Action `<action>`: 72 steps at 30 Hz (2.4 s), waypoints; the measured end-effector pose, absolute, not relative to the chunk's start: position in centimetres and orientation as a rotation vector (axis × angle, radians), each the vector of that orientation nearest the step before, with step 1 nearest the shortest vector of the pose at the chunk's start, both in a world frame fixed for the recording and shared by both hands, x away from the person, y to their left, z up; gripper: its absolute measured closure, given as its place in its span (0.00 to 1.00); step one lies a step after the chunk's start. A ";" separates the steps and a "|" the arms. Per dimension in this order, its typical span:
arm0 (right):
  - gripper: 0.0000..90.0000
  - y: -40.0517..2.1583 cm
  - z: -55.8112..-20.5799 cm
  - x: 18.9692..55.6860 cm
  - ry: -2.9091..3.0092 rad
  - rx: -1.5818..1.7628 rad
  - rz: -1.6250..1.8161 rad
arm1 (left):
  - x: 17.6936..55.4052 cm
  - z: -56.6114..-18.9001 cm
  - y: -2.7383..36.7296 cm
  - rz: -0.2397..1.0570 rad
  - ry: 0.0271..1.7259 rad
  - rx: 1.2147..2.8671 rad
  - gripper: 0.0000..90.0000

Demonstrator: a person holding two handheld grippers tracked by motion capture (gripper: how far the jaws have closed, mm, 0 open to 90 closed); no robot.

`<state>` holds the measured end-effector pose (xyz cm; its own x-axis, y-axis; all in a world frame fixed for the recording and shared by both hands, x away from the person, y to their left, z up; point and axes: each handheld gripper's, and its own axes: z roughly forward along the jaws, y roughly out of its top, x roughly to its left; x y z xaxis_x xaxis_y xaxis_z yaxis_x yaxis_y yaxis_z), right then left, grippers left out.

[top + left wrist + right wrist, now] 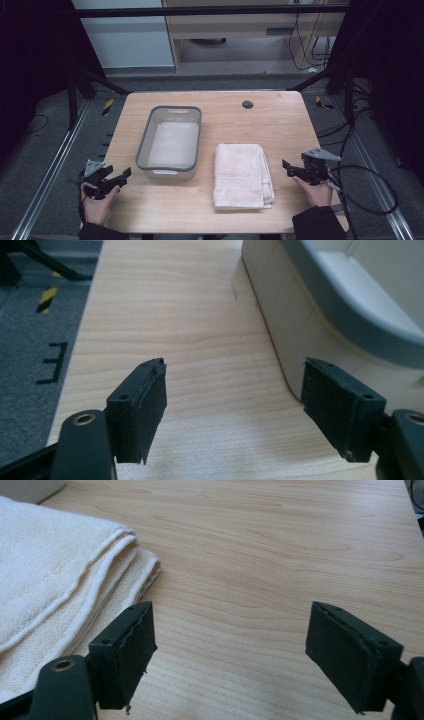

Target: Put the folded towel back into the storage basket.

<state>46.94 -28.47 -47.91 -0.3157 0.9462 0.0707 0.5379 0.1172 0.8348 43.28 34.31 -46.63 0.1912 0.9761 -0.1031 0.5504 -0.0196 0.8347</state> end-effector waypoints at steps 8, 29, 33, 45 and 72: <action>0.27 -28.6 -47.3 46.5 1.893 1.403 1.120 | 42.3 -45.6 33.7 0.657 1.423 1.635 0.36; 0.36 -27.9 -45.3 46.3 1.922 1.361 1.168 | 41.8 -43.7 32.2 0.641 1.357 1.621 0.40; 0.38 -28.1 -44.4 46.6 1.921 1.345 1.151 | 42.0 -42.9 31.9 0.650 1.340 1.618 0.40; 0.42 -27.9 -42.0 47.0 1.884 1.314 1.232 | 42.8 -40.9 30.3 0.660 1.294 1.620 0.41; 0.49 -25.3 -39.4 49.1 1.922 1.249 1.303 | 43.6 -38.9 23.1 0.606 1.153 1.685 0.41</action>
